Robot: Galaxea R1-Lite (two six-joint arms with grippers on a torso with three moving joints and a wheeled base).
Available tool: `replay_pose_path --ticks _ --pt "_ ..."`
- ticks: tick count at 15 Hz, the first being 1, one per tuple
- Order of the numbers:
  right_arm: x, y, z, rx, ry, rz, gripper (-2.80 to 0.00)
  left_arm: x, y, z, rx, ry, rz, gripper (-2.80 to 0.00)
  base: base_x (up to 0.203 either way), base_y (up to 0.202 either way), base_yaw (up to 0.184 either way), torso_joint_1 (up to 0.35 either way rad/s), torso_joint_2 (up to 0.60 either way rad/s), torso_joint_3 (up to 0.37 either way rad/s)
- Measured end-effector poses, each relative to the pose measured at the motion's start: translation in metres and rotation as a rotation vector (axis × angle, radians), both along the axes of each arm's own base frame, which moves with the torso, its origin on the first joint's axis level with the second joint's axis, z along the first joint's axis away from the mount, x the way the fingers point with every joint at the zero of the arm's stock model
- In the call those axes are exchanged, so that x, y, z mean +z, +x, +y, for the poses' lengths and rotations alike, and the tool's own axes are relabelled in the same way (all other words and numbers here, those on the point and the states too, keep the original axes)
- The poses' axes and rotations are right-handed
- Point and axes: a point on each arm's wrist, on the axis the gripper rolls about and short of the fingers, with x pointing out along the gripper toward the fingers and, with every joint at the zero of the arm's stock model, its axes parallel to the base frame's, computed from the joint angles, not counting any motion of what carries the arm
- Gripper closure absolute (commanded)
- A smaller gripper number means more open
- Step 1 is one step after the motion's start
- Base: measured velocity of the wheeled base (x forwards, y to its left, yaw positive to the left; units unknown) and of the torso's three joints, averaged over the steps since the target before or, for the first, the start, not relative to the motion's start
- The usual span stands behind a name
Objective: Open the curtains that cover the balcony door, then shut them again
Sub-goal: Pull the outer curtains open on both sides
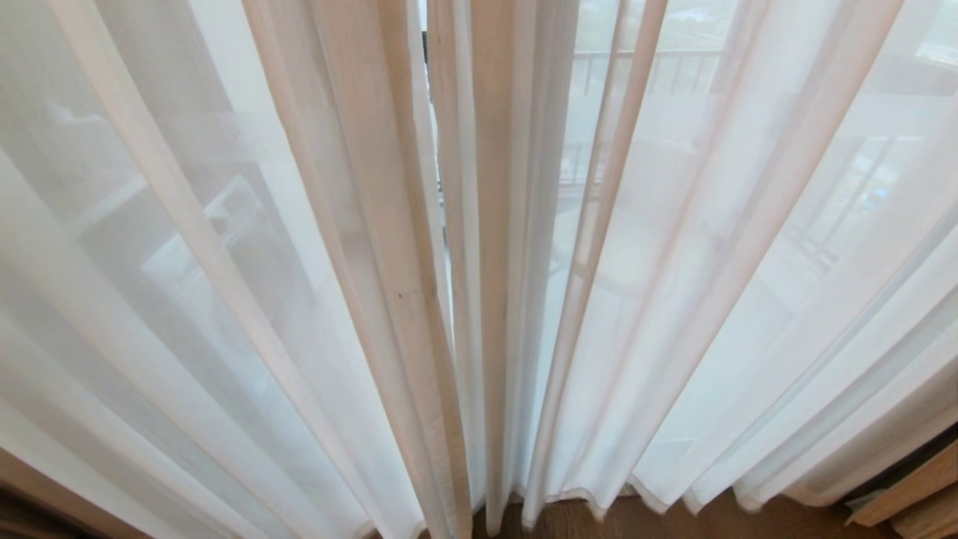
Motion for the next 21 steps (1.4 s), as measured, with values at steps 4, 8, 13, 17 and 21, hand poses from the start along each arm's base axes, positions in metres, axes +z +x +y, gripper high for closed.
replay_pose_path --ticks 4,8,13,17,21 --pt "0.0000 0.0000 0.0000 0.000 0.000 -0.001 0.00 0.0000 0.0000 0.0000 0.000 0.000 0.000 0.00 0.000 0.000 0.000 0.000 0.00 0.000" --pt "0.0000 -0.0001 0.0000 0.000 0.001 -0.001 0.00 0.0000 0.0000 0.0000 0.000 0.000 0.000 0.00 0.000 0.000 0.000 0.000 0.00 0.000" --pt "-0.0001 -0.0001 0.0000 0.000 -0.024 -0.001 0.00 0.0000 0.0000 0.0000 0.000 0.000 0.000 0.00 0.000 0.000 0.000 0.000 0.00 0.000" --pt "0.0002 -0.0001 0.0004 0.019 -0.124 -0.004 0.00 0.0000 0.0000 0.0000 -0.001 0.000 0.000 0.00 0.000 0.000 0.000 0.000 0.00 0.000" --pt "0.0041 -0.0003 0.0006 0.023 -0.150 -0.041 0.00 0.0000 0.0000 0.0000 0.000 0.000 -0.001 0.00 0.000 0.000 0.000 0.000 0.00 0.000"
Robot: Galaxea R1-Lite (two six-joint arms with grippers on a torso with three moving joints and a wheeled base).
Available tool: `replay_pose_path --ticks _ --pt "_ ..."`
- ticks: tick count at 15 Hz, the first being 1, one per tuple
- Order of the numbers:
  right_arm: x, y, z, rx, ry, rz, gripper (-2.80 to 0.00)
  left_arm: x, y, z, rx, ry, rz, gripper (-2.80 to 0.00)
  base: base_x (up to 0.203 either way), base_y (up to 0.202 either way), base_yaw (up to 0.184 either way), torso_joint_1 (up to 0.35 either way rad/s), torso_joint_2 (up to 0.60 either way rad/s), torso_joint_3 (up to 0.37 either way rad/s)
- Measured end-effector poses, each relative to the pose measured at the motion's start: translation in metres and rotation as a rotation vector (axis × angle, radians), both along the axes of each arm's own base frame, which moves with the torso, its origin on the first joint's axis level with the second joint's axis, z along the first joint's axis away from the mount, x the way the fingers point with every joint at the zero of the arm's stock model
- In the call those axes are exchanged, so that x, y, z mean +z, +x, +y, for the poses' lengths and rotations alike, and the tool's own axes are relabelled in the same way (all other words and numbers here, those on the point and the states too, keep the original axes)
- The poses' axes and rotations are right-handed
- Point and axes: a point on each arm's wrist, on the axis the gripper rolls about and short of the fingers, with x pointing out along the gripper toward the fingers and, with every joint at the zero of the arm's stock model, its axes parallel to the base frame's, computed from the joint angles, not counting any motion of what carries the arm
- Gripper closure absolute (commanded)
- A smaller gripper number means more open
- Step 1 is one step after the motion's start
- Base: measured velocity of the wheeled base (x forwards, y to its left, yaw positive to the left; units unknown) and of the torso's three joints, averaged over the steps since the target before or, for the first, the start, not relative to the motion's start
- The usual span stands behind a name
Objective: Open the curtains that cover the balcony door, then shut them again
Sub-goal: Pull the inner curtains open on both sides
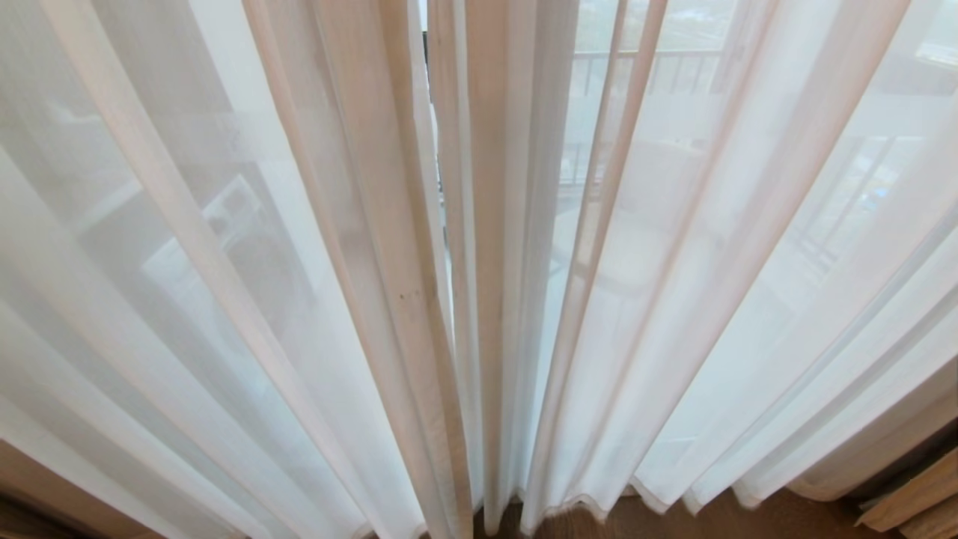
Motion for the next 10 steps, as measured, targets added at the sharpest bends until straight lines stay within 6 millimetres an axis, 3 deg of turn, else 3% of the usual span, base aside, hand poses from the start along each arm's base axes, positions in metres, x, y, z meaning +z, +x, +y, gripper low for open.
replay_pose_path --ticks 2,6,10 --pt "0.006 -0.001 0.001 0.043 0.004 -0.017 0.00 0.000 0.000 0.000 0.000 0.000 0.000 0.00 0.000 0.000 0.000 0.000 0.00 0.000" --pt "0.045 -0.004 0.007 0.329 -0.022 -0.099 0.00 0.000 0.000 0.000 0.000 0.000 0.000 0.00 0.000 0.000 0.000 0.000 0.00 0.000" --pt "0.090 0.013 0.009 0.572 -0.039 -0.158 0.00 0.000 0.000 0.000 0.000 0.000 0.000 0.00 0.000 0.000 0.000 0.000 0.00 0.000"
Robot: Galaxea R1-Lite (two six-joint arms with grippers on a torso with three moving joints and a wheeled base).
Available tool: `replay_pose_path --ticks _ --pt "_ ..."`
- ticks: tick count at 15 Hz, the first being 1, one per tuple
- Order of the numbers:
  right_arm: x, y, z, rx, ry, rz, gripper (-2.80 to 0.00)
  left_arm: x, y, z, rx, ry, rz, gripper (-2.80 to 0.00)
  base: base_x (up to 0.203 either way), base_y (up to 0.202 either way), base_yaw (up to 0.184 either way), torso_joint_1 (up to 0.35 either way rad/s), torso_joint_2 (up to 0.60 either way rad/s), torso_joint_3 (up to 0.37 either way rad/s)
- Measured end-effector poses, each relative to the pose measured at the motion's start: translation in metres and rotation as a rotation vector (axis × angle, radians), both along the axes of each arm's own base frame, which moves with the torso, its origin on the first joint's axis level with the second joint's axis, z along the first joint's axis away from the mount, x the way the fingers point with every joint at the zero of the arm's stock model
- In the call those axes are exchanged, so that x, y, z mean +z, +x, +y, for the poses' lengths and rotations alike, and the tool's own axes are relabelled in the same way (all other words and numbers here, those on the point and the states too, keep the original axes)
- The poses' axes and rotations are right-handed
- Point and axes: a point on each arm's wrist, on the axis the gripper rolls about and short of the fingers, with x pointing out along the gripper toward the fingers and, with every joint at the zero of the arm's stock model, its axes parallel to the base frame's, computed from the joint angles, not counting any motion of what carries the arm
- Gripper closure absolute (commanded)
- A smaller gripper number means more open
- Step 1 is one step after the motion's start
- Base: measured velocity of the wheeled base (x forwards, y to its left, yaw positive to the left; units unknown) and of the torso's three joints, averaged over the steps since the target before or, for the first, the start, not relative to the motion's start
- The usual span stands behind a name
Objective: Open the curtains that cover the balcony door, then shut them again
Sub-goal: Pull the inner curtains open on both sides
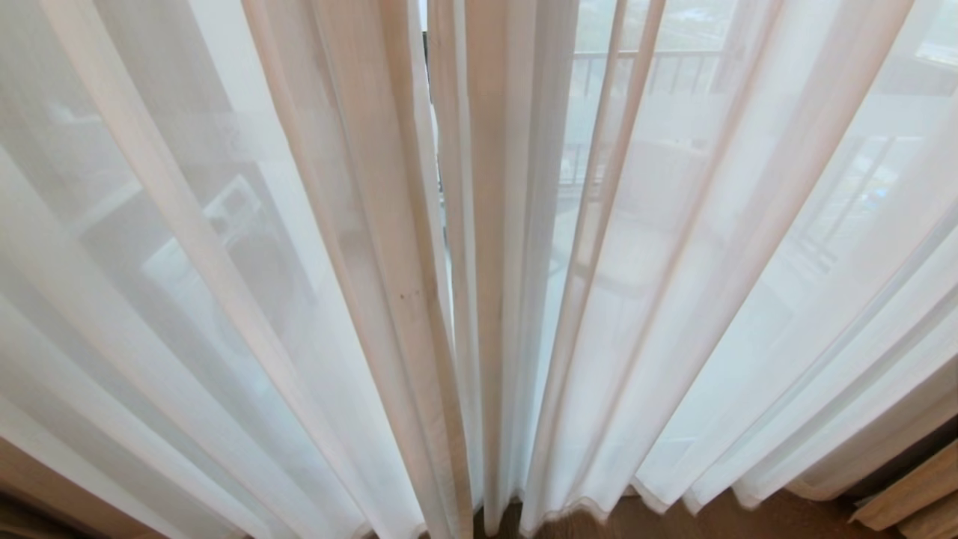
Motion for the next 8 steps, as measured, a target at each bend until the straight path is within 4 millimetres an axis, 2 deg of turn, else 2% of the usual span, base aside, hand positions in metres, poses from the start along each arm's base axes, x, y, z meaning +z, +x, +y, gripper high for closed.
replay_pose_path --ticks 3,8 --pt "0.040 0.018 0.004 0.136 -0.001 -0.013 0.00 0.000 0.000 0.000 0.000 0.000 0.000 0.00 0.000 0.000 0.000 0.000 0.00 0.000" --pt "0.101 0.061 0.019 0.215 0.031 0.004 0.00 0.000 0.000 0.000 -0.001 0.000 0.000 0.00 0.000 0.000 0.000 0.000 0.00 0.000"
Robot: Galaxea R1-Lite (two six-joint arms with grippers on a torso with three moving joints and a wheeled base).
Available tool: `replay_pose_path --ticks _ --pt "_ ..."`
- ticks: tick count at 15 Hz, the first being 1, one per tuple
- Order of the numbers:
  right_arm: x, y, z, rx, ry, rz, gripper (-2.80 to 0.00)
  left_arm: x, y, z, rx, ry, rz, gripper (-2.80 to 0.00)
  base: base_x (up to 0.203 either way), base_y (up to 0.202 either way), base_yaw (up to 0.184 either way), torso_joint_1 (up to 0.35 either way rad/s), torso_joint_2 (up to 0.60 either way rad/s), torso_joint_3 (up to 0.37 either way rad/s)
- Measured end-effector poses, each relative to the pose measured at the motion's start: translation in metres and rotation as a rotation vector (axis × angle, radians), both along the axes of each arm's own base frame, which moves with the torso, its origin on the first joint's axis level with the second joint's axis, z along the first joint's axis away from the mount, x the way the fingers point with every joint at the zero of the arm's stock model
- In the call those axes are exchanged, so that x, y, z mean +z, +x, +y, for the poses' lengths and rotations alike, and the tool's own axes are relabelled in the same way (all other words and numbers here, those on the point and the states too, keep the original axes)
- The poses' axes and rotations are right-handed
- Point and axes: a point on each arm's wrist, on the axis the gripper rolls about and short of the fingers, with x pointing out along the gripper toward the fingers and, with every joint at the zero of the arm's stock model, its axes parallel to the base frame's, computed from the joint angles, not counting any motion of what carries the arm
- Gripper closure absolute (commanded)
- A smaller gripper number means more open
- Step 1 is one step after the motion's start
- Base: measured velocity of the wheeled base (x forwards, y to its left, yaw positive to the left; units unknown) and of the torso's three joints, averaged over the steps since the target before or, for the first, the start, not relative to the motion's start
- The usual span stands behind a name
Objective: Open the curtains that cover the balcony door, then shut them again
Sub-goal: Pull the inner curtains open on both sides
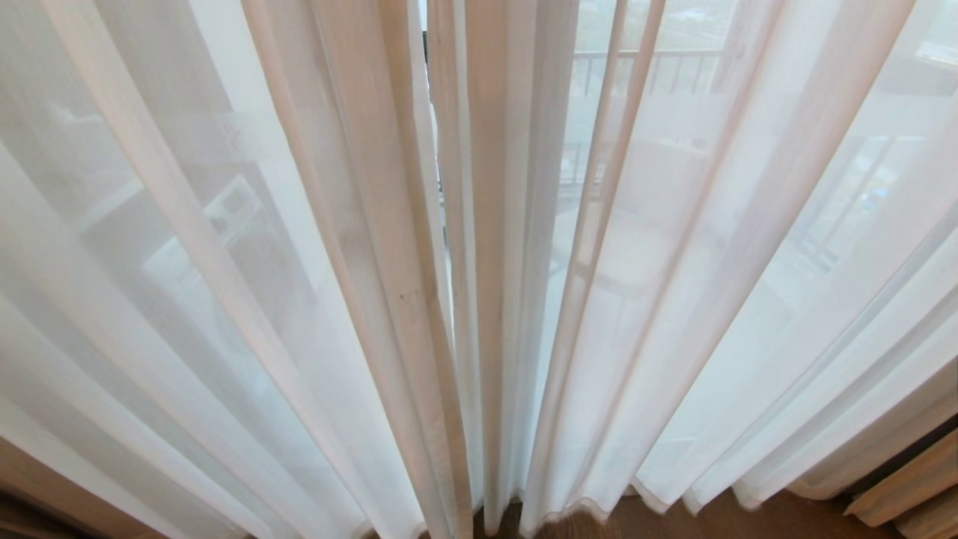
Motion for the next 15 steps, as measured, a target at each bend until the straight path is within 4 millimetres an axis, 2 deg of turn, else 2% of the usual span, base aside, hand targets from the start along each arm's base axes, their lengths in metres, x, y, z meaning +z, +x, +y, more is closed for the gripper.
replay_pose_path --ticks 1,2,8,15 --pt "0.012 0.011 0.005 0.020 0.021 0.005 0.00 0.000 0.000 0.000 0.000 0.000 0.000 0.00 0.000 0.000 0.000 0.000 0.00 0.000" --pt "0.023 0.022 0.010 0.044 0.039 0.004 -2.80 0.000 0.000 0.000 0.000 0.000 0.000 0.00 0.000 0.000 0.000 0.000 0.00 0.000" --pt "0.074 0.092 0.048 0.123 0.093 -0.023 -2.80 0.000 0.000 0.000 0.001 0.000 0.000 0.00 0.000 0.000 0.000 0.000 0.00 0.000" --pt "0.098 0.157 0.084 0.157 0.126 -0.005 -2.80 0.000 0.000 0.000 0.000 0.000 0.001 0.00 0.000 0.000 0.000 0.000 0.00 0.000"
